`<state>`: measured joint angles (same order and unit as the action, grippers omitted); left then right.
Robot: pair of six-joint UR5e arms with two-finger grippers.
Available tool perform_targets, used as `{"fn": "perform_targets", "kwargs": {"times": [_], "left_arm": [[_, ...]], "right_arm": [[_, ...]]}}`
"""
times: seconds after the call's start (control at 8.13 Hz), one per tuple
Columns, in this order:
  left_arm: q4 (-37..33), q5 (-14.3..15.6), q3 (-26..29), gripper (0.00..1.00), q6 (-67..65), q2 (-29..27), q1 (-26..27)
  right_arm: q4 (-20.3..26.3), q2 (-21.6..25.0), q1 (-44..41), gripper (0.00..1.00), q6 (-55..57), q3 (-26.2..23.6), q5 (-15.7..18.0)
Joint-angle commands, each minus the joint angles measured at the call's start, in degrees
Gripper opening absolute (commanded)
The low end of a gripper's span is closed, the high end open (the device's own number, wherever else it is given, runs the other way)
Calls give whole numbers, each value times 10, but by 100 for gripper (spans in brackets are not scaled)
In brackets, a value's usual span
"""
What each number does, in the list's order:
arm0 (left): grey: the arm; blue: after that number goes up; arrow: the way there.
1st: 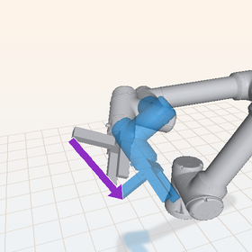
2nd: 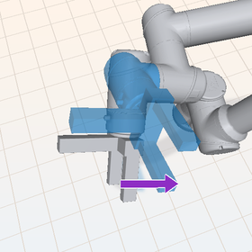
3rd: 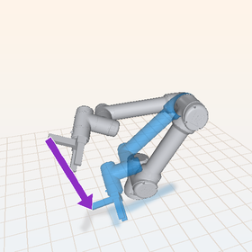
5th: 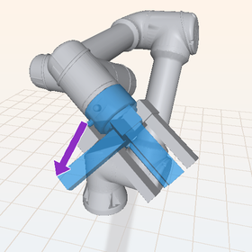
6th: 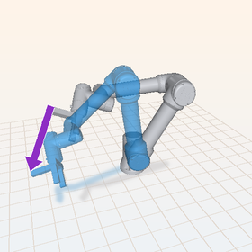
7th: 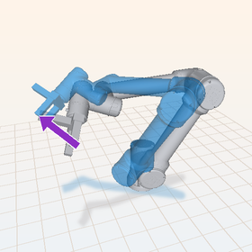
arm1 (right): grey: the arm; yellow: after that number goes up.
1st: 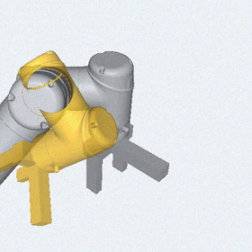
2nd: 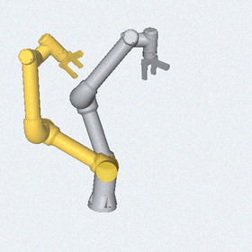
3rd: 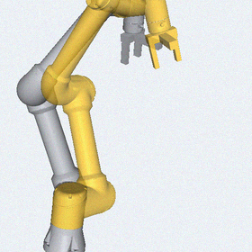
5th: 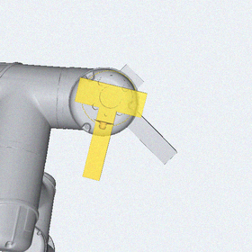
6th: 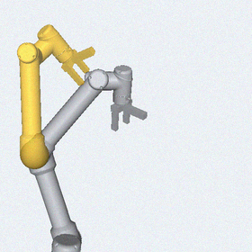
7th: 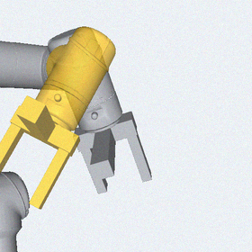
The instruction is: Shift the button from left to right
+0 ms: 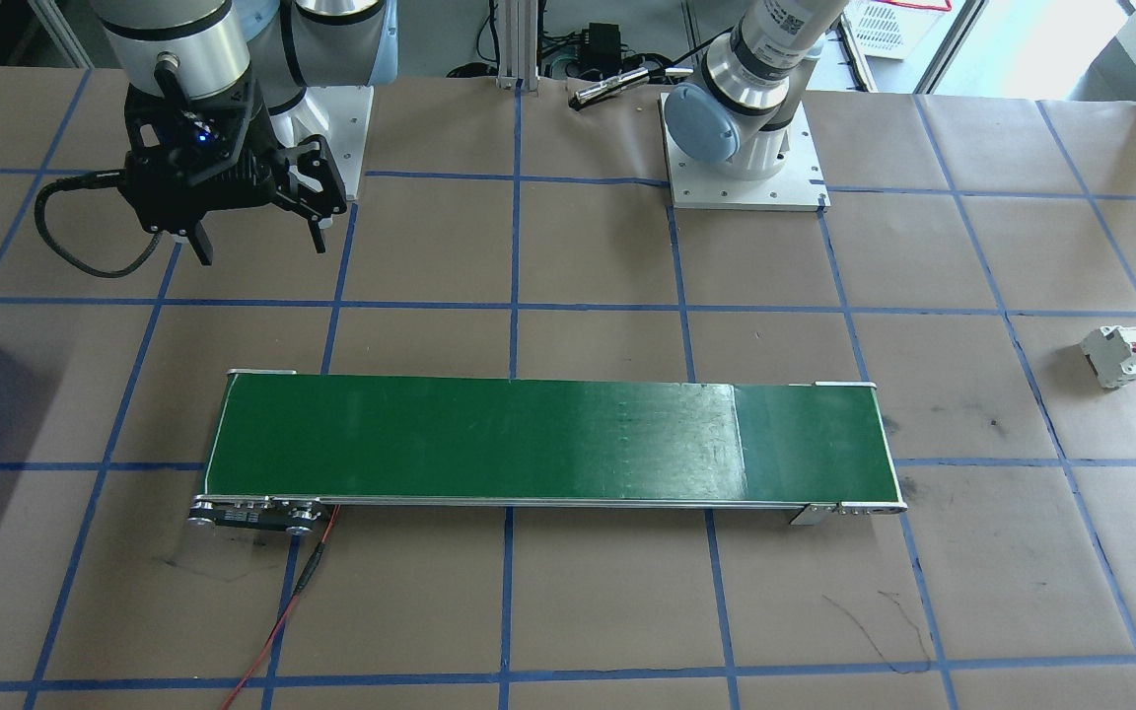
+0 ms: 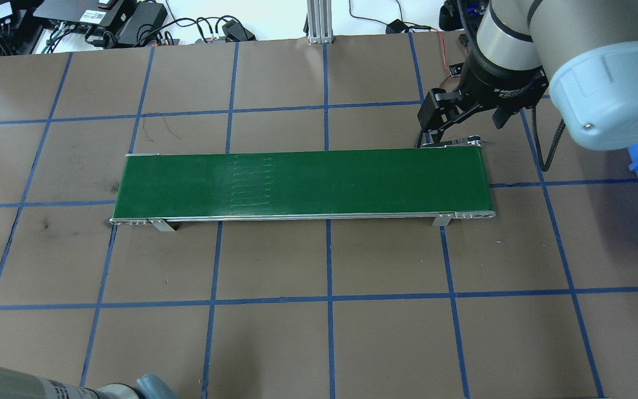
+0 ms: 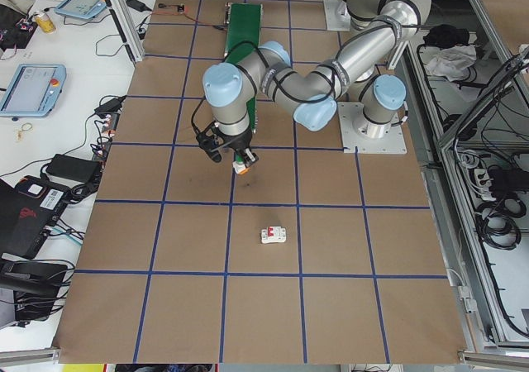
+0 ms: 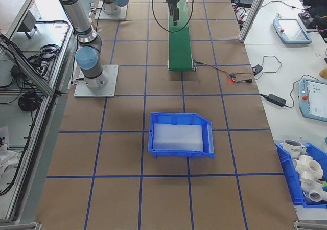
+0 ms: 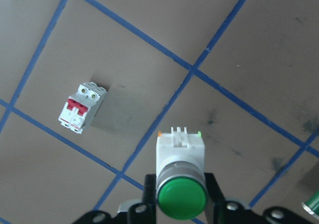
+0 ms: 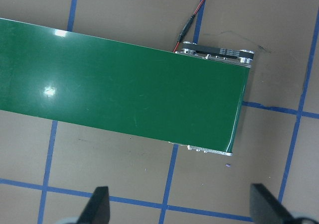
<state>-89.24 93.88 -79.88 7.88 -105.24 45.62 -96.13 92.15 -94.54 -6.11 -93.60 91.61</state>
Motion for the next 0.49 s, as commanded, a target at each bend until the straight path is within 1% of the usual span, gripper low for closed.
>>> {"fn": "perform_targets", "kwargs": {"times": [0.0, 0.12, 0.25, 0.37], "left_arm": [[-16, -5, -50, 2, -282, 55, 109], [-16, -6, -80, 2, -386, 81, 155], [-13, -19, -107, 2, -466, 93, 201], [-11, -53, -128, 2, -564, 94, 235]], "right_arm": [[15, 0, 1, 100, 2, 0, 1], [21, 0, 1, 100, 3, 0, 1], [20, 0, 0, 100, 2, 0, 1], [21, -2, 1, 100, -1, 0, 1]]}}
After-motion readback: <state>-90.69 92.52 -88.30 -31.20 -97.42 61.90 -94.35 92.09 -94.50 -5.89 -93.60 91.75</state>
